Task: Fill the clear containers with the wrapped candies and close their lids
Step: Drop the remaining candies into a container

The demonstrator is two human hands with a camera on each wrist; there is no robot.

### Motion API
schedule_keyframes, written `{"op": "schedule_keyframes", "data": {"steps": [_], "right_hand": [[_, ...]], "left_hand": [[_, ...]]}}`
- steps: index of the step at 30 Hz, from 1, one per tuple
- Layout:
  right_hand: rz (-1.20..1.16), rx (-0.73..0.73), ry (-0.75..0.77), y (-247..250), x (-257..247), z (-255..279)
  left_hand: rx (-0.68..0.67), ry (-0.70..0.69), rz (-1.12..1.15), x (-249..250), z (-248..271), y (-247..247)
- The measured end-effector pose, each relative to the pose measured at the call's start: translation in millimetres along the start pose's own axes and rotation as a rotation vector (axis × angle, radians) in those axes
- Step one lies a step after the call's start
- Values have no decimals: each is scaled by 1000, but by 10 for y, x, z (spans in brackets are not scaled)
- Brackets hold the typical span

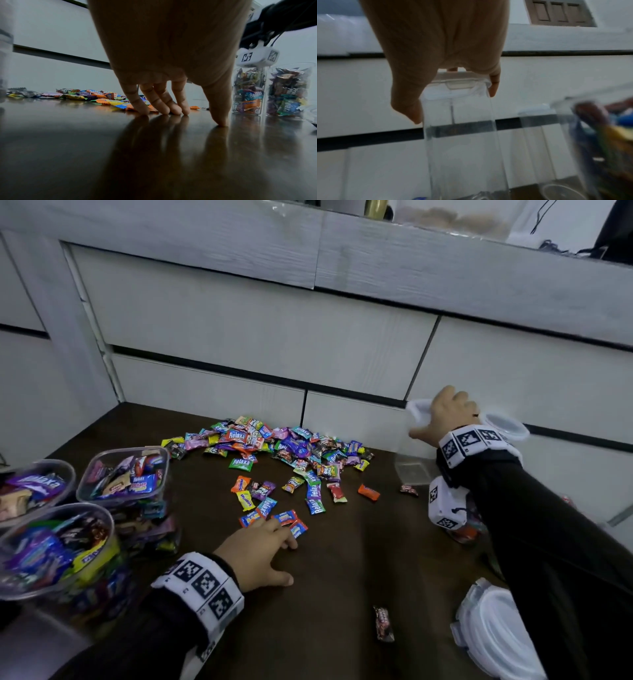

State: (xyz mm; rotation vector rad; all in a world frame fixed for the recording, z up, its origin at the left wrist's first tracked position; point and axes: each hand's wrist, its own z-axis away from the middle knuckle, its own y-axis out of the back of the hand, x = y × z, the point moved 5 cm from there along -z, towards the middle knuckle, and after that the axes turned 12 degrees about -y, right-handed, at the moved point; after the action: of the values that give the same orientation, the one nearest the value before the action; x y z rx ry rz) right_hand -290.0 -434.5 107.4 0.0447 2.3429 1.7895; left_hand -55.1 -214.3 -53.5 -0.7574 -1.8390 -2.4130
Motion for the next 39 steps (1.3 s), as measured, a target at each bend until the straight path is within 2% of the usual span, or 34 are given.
{"op": "schedule_keyframes", "data": {"steps": [7, 11, 15, 19, 23, 26, 29, 32, 35, 39], "right_hand": [[-193, -139, 393, 339, -299, 936], [-233, -298, 534, 338, -281, 1560], [-263, -410, 641, 322, -285, 2038], [-371, -487, 797, 385, -322, 2404], [-416, -571, 929, 413, -372, 2599], [-428, -673, 905, 414, -324, 2622], [-549, -717, 719, 411, -314, 2534], [-620, -590, 515, 397, -395, 2438], [-505, -527, 416, 315, -504, 2378], [-333, -603, 363, 233, -625, 2352]], "left_hand": [[48, 7, 33, 56, 103, 5], [220, 33, 237, 79, 253, 45], [411, -82, 449, 193, 382, 181], [419, -207, 572, 397, 465, 286], [417, -350, 808, 597, 529, 317], [412, -372, 912, 647, 541, 303], [382, -381, 987, 687, 531, 258], [358, -356, 975, 702, 522, 220], [309, -343, 922, 720, 506, 202], [274, -315, 884, 722, 501, 200]]}}
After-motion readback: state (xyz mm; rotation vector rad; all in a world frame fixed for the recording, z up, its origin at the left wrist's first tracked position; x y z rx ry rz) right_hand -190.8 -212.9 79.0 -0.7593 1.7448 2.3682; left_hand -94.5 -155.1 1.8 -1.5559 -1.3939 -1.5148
